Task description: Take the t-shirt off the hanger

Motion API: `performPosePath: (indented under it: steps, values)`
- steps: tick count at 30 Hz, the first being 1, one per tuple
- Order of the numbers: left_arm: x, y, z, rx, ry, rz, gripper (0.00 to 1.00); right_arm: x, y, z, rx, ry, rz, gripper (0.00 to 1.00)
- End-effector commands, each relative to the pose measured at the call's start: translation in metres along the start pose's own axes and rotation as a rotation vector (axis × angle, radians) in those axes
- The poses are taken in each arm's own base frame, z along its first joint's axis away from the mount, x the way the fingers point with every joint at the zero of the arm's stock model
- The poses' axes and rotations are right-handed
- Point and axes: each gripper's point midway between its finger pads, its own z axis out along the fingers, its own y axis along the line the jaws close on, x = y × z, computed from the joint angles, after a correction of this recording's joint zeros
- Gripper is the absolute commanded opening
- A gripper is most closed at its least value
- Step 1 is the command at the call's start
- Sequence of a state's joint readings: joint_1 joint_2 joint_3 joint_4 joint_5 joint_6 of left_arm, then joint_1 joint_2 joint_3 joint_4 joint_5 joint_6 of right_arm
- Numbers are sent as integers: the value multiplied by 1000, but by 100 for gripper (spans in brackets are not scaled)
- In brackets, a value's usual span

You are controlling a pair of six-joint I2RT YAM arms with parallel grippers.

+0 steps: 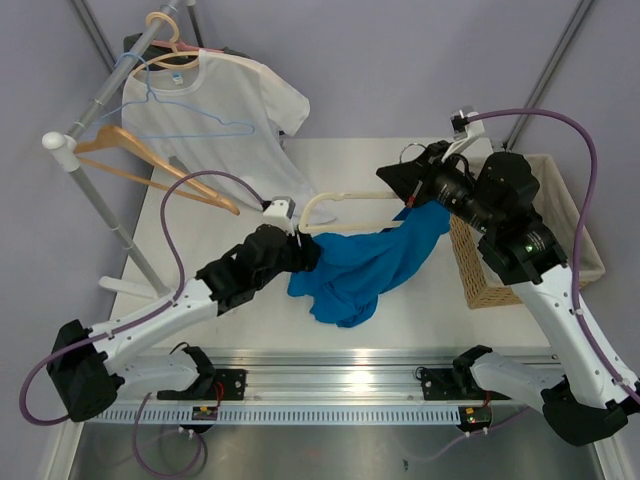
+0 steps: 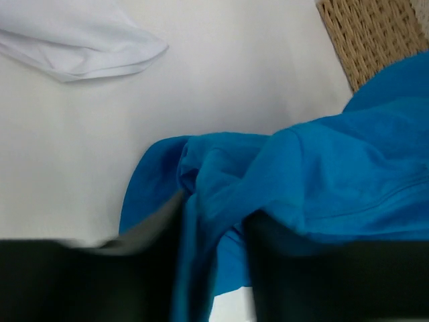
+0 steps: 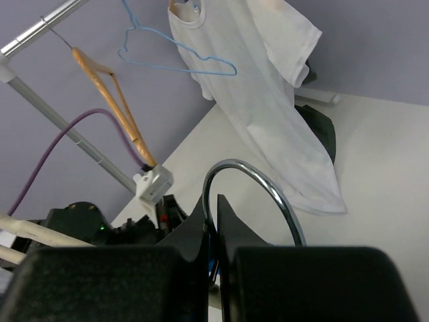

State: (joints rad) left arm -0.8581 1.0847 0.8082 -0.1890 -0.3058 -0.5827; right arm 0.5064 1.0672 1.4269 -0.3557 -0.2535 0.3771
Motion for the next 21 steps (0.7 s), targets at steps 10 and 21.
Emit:
performPosePath:
  steps: [10,21]
  values:
    - [-103,-71,-108,383,-208,102,98,63,17,-9,-247,141,-101,0]
    - [-137,-115,-188,640,-203,184,99,98,-19,15,-146,186,-63,0]
